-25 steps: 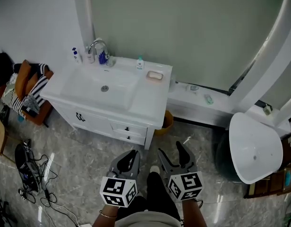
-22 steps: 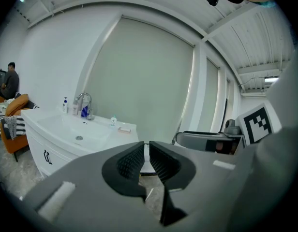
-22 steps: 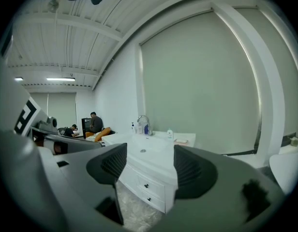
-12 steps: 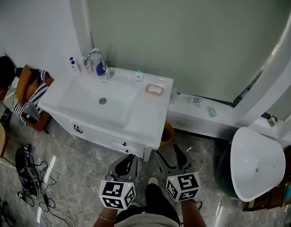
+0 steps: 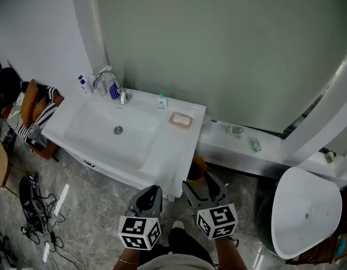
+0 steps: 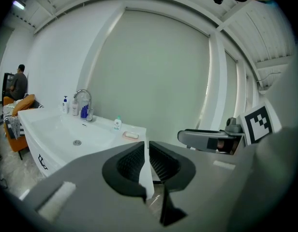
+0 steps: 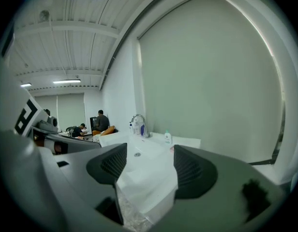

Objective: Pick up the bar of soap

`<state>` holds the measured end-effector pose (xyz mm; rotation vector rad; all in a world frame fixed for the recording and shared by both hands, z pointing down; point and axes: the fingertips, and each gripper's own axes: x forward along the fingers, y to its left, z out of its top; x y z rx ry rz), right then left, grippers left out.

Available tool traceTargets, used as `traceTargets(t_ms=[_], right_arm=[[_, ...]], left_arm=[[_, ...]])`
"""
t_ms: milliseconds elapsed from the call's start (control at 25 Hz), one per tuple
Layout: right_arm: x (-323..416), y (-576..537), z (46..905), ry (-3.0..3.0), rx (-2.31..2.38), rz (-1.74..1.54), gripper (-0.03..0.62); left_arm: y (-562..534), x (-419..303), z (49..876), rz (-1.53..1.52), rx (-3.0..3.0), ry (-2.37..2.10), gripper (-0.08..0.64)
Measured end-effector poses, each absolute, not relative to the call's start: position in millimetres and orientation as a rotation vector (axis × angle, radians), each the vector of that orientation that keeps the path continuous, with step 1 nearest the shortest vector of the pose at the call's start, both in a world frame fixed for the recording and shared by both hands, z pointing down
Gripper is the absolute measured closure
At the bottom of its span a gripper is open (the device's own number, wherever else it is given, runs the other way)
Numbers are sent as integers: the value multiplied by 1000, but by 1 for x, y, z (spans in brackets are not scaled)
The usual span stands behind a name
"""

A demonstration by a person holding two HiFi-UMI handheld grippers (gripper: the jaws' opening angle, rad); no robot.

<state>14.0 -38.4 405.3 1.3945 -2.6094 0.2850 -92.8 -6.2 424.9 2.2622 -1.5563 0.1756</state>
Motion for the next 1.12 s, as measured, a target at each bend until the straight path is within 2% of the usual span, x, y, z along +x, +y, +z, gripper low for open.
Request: traceTargets(t_ms=[560, 760, 920, 1120], right_arm=[[21, -103, 406, -2638, 1320, 282, 301], [15, -125, 390, -2766, 1349, 386, 301], [6, -152, 405, -2600, 1344, 198, 301], [-7, -175, 409, -2645, 1391, 288, 301]], left_arm=[[-65, -95, 440, 183, 2141, -1605, 525], [-99, -96, 480, 229, 2031, -1499, 541], [-123, -98, 483, 270, 2110, -1484, 554], [-165, -112, 469, 271, 2214, -1508, 494]])
